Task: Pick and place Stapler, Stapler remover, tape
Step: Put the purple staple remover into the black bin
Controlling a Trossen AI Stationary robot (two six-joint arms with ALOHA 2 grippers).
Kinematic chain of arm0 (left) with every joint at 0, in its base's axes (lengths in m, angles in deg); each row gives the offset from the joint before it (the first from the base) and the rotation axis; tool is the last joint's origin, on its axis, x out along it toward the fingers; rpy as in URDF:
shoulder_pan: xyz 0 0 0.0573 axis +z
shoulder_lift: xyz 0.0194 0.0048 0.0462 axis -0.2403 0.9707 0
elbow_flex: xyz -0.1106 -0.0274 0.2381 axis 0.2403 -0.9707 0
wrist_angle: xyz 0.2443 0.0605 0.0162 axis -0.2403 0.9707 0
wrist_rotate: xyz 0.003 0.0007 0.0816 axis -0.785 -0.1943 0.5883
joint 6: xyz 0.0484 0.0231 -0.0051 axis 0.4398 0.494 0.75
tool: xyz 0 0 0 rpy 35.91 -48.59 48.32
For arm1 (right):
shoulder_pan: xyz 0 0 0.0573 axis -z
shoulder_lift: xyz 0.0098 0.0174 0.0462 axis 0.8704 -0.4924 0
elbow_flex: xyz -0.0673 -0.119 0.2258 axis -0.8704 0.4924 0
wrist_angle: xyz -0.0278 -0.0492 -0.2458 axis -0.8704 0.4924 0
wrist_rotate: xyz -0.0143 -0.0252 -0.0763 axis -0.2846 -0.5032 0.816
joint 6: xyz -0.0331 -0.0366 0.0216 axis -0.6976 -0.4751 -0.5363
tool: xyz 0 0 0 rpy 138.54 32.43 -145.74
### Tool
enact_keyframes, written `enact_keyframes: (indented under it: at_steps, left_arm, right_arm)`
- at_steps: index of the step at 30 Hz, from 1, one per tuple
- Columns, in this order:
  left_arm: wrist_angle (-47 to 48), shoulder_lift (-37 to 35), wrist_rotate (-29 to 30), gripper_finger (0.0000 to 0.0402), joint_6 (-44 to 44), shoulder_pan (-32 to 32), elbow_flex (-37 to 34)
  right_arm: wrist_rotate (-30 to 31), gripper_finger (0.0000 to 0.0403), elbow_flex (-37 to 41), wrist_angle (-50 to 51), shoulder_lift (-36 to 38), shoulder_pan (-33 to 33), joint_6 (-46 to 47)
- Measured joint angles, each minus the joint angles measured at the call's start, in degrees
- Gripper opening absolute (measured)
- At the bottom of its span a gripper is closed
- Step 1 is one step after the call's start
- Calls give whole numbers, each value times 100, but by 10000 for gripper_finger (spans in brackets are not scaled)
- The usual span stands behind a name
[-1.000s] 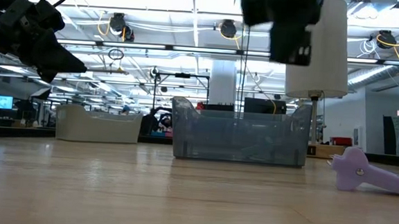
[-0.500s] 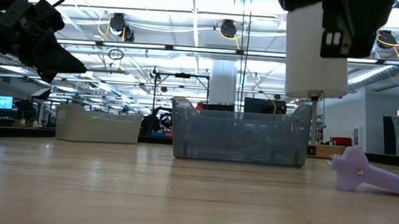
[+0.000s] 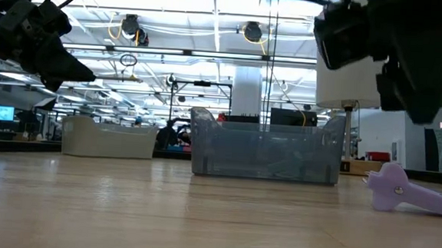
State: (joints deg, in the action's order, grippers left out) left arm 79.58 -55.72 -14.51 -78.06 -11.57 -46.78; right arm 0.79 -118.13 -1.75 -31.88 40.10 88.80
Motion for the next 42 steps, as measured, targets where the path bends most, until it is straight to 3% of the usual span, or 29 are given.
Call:
enact_keyframes:
  at_steps: [10,22,42]
  left_arm:
    - [112,0,-9,37,-32,0,0]
    - [104,0,-9,37,-51,-1,0]
    - [99,0,-9,37,-27,-1,0]
  right_arm:
    - [162,177,586,-1153,0,55,333]
    - [633,172,685,-1140,0,57,426]
    - [630,171,692,-1200,-531,41,319]
